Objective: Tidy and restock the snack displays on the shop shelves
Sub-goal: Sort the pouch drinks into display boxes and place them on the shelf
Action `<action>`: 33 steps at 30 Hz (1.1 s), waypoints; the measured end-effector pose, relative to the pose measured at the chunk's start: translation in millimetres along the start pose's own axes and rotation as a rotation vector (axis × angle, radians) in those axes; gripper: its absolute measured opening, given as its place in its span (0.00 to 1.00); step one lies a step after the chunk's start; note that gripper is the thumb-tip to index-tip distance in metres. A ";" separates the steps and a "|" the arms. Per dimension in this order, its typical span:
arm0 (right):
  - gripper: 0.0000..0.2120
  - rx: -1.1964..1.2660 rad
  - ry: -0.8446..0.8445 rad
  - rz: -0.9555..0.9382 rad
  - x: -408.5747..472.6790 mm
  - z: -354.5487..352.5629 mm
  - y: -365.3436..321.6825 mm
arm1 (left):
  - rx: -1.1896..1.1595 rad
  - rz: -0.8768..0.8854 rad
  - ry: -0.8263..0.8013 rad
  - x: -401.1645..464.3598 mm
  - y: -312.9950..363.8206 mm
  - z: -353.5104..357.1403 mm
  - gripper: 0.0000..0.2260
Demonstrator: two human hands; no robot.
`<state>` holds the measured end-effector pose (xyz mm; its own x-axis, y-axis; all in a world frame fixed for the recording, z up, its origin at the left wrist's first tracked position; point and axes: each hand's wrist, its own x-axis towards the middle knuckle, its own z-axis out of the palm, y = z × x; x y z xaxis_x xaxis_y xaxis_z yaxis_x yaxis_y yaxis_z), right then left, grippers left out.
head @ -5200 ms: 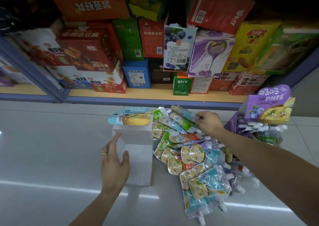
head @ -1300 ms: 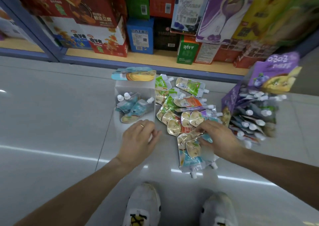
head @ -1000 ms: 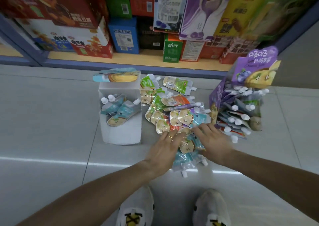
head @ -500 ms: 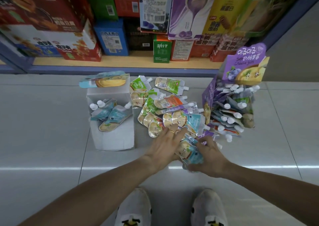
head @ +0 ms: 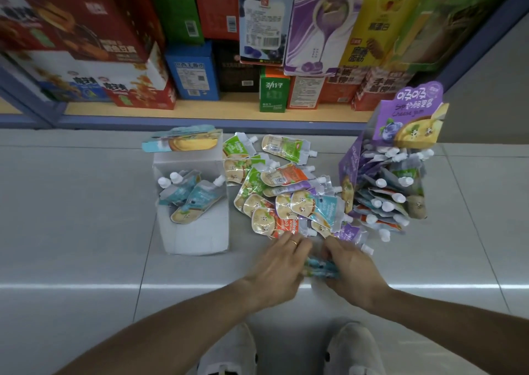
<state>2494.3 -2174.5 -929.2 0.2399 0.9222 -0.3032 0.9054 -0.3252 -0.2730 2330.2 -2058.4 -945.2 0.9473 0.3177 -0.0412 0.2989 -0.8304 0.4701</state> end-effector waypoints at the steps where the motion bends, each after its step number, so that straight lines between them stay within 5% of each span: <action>1: 0.20 0.043 -0.050 -0.001 0.5 -6.1 -4.2 | -0.035 -0.031 -0.014 -5.1 4.5 -2.0 0.21; 5: 0.23 0.195 -0.031 -0.040 16.8 -52.0 -32.4 | -0.178 -0.171 0.138 -32.4 -5.8 -17.1 0.20; 9: 0.31 0.643 0.029 -0.130 41.7 -107.6 -77.4 | -0.461 -0.374 0.355 -62.4 -25.1 -67.6 0.15; 13: 0.32 0.954 -0.156 -0.130 78.0 -113.3 -118.7 | -0.685 -0.486 0.522 -79.2 -43.0 -103.6 0.12; 19: 0.17 0.653 0.005 -0.241 132.1 -84.1 -174.1 | -0.324 -0.636 0.644 -95.5 -94.1 -98.2 0.25; 23: 0.17 0.385 0.040 -0.271 153.6 -54.5 -203.3 | -0.255 -0.764 0.822 -114.0 -104.9 -96.6 0.35; 30: 0.24 0.375 -0.053 -0.295 163.6 -31.9 -208.9 | -0.346 -0.694 0.734 -112.6 -126.0 -88.8 0.34; 33: 0.25 0.140 0.070 -0.367 167.9 -47.2 -195.6 | -0.290 -0.692 0.700 -113.7 -131.3 -86.6 0.35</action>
<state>2374.0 -1946.2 -883.6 -0.0628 0.9929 -0.1011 0.8800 0.0073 -0.4749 2173.3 -1945.8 -925.9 0.2710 0.9578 0.0955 0.6269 -0.2509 0.7376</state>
